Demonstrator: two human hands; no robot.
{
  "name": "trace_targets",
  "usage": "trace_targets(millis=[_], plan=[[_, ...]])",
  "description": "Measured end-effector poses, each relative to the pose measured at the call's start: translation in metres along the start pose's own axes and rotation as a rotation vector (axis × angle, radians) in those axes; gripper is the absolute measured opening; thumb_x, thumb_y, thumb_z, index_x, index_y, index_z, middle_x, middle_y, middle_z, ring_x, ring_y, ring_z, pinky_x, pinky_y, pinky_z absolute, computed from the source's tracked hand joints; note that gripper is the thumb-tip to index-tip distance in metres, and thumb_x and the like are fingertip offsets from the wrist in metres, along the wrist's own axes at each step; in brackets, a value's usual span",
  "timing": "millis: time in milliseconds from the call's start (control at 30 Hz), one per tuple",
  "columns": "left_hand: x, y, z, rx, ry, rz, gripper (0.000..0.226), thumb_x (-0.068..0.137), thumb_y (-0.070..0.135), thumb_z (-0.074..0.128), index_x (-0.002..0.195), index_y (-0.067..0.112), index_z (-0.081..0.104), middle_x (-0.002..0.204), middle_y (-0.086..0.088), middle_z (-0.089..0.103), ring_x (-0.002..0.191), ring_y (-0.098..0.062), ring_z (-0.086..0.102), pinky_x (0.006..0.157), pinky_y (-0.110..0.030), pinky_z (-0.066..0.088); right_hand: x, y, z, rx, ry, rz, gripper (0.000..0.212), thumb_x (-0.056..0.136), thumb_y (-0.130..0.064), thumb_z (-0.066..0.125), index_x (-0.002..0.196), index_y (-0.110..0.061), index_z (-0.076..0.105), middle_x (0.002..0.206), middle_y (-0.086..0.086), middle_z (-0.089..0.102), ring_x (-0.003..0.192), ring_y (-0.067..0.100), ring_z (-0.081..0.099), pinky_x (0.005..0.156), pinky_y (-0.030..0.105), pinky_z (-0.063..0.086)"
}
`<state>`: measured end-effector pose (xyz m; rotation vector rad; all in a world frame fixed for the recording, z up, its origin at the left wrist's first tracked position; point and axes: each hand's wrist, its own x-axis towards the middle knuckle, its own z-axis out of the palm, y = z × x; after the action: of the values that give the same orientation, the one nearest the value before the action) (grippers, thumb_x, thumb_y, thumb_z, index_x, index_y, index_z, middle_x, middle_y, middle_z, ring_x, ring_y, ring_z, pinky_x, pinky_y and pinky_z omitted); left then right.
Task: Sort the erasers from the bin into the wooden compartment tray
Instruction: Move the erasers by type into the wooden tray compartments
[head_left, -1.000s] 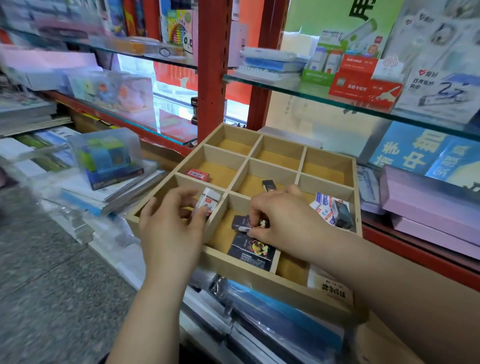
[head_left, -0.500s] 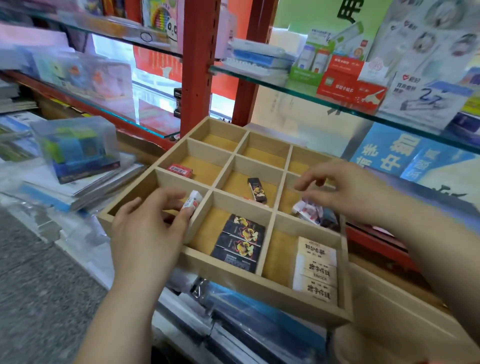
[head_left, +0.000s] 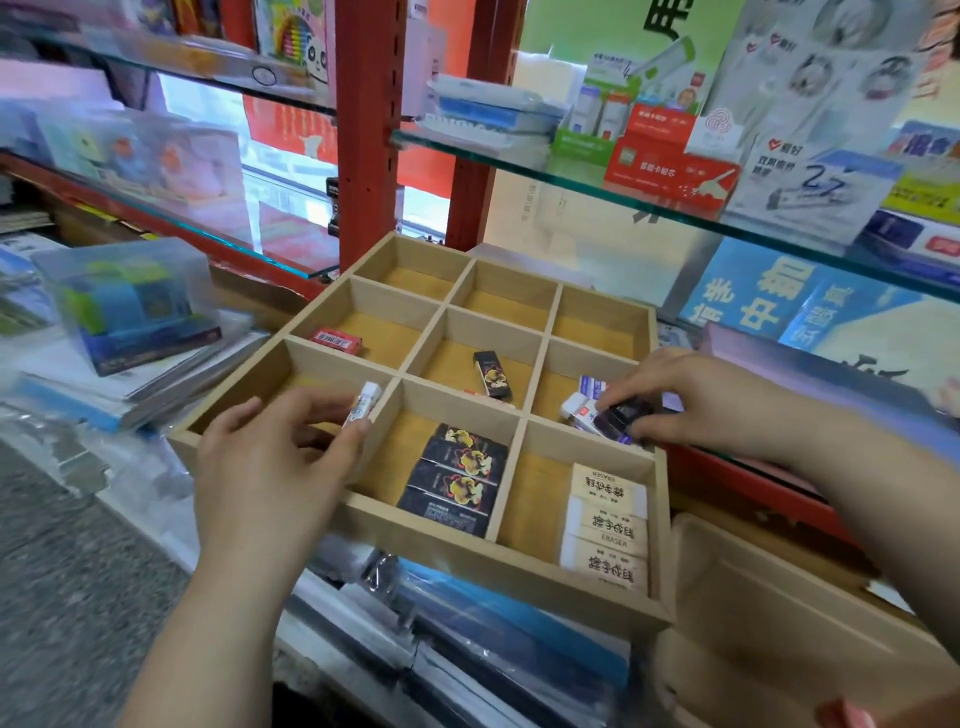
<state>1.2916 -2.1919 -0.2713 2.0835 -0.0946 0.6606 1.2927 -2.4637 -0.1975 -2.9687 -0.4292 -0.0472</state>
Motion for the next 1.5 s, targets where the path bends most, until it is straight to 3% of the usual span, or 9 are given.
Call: trace_targets(millis=[233,333,433,600,767,833,967,1300,1500], plan=[[0.001,-0.009,0.000,0.092,-0.082,0.040,0.015,0.070,0.049,0.060,0.081,0.040,0.055,0.066,0.028,0.052,0.066,0.010,0.050,0.094,-0.013,0.014,0.014,-0.056,0.007,0.172,0.204,-0.077,0.033,0.076,-0.023,0.069,0.109,-0.022,0.061,0.081,-0.024,0.050,0.073,-0.004,0.046,0.067,0.009,0.035],[0.002,-0.008,0.000,0.114,-0.110,0.037,0.011,0.066,0.048,0.053,0.076,0.045,0.049,0.066,0.030,0.053,0.065,0.014,0.049,0.090,-0.007,0.012,0.029,-0.083,0.023,0.100,0.198,-0.181,0.037,0.079,-0.033,0.065,0.114,-0.024,0.054,0.094,-0.011,0.058,0.082,0.002,0.042,0.067,0.019,0.030],[0.002,-0.012,-0.002,0.122,-0.130,0.052,0.011,0.065,0.047,0.054,0.073,0.047,0.047,0.061,0.028,0.052,0.058,0.013,0.050,0.087,-0.007,0.013,0.042,-0.098,0.038,-0.029,0.244,-0.207,0.028,0.080,-0.038,0.063,0.098,-0.018,0.058,0.091,0.000,0.063,0.086,0.015,0.049,0.072,0.025,0.025],[0.002,-0.014,-0.002,0.112,-0.123,0.094,0.012,0.065,0.045,0.055,0.076,0.042,0.052,0.054,0.026,0.049,0.061,0.015,0.046,0.084,-0.009,0.015,0.046,-0.093,0.048,-0.295,0.374,-0.337,0.021,0.057,-0.045,0.060,0.056,-0.025,0.064,0.051,-0.012,0.061,0.055,0.016,0.056,0.055,0.023,0.042],[0.002,-0.016,-0.002,0.123,-0.108,0.114,0.016,0.065,0.046,0.054,0.078,0.037,0.055,0.055,0.026,0.049,0.064,0.017,0.044,0.085,-0.009,0.015,0.040,-0.085,0.045,-0.293,0.271,-0.274,0.028,0.070,-0.045,0.048,0.067,-0.028,0.069,0.069,-0.010,0.064,0.068,0.016,0.057,0.065,0.025,0.042],[0.002,-0.017,-0.001,0.127,-0.109,0.119,0.019,0.065,0.050,0.053,0.079,0.038,0.056,0.057,0.026,0.050,0.065,0.016,0.046,0.086,-0.009,0.014,0.041,-0.086,0.040,-0.140,0.158,-0.225,0.022,0.076,-0.040,0.058,0.088,-0.026,0.070,0.099,-0.003,0.063,0.095,0.021,0.051,0.083,0.035,0.037],[0.003,-0.020,0.001,0.122,-0.086,0.135,0.030,0.061,0.063,0.036,0.078,0.043,0.052,0.059,0.026,0.052,0.066,0.017,0.047,0.087,-0.010,0.015,0.046,-0.082,0.042,-0.022,-0.012,-0.244,0.037,0.091,-0.032,0.048,0.128,-0.037,0.048,0.149,-0.008,0.022,0.134,0.012,0.012,0.101,0.022,0.008],[0.002,-0.018,0.000,0.119,-0.081,0.159,0.015,0.065,0.059,0.043,0.074,0.049,0.046,0.058,0.028,0.048,0.066,0.019,0.042,0.085,-0.009,0.015,0.069,-0.087,0.036,0.126,-0.180,-0.164,0.021,0.087,-0.023,0.056,0.107,-0.023,0.064,0.124,-0.004,0.054,0.122,0.016,0.036,0.105,0.030,0.021],[0.002,-0.020,0.000,0.118,-0.094,0.175,0.010,0.065,0.060,0.035,0.071,0.053,0.040,0.056,0.028,0.048,0.066,0.019,0.042,0.085,-0.010,0.015,0.059,-0.077,0.031,0.254,-0.186,-0.188,0.026,0.090,-0.018,0.051,0.114,-0.020,0.062,0.130,-0.005,0.048,0.119,0.006,0.038,0.096,0.013,0.025]])
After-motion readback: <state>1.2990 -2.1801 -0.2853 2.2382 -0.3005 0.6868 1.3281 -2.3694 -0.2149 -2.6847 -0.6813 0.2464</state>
